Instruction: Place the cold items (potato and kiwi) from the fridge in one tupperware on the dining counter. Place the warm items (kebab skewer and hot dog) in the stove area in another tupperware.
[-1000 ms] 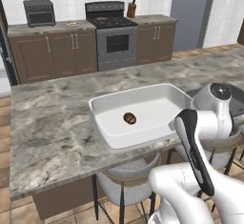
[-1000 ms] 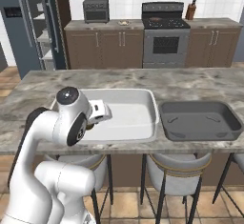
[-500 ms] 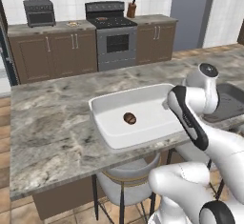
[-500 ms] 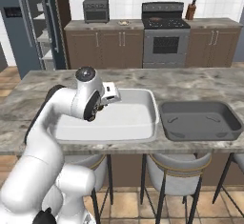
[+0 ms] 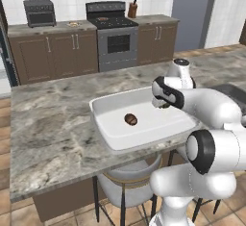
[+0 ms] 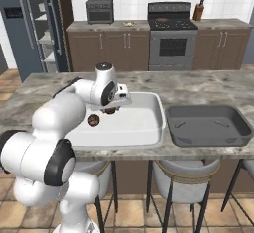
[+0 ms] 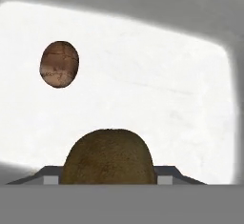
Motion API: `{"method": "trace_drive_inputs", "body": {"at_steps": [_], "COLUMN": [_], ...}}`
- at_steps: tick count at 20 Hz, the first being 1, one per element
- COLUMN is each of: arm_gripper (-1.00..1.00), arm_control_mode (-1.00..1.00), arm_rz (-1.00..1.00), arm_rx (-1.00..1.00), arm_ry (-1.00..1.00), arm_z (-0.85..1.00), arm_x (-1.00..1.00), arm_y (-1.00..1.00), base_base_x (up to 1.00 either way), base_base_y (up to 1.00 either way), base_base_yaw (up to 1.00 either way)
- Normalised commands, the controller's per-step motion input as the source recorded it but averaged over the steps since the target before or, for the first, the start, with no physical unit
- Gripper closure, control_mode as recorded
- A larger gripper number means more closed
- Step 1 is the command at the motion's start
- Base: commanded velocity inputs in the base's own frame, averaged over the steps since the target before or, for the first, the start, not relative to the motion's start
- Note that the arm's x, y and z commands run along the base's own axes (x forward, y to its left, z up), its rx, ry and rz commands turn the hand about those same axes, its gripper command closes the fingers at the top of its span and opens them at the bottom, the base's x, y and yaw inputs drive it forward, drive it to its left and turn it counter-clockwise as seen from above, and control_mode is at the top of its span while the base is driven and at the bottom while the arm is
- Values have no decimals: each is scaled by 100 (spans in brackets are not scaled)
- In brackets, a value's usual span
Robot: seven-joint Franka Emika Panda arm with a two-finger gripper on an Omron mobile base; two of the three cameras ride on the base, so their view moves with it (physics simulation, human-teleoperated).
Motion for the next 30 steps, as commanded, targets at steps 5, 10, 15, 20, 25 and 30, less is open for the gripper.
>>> {"method": "trace_drive_inputs", "body": {"at_steps": [5,10,15,20,25,30], "arm_gripper": [100,100,100,100,-100,-100], "arm_control_mode": [-100,-100,-100,-100,-100,-100], "arm_rz": [0,0,0,0,1,2], "arm_rx": [-1,0,0,0,2,7], "arm_ry": [-5,-11,-8,-4,0,-1], "arm_z": [-100,-87,-36,-27,-43,-34], "arm_x": [44,41,73,82,57,24], "arm_y": [0,0,0,0,-19,-31], "base_base_x": [0,0,0,0,0,0], "base_base_y": [0,0,0,0,0,0], "base_base_yaw": [0,0,0,0,0,0]}}
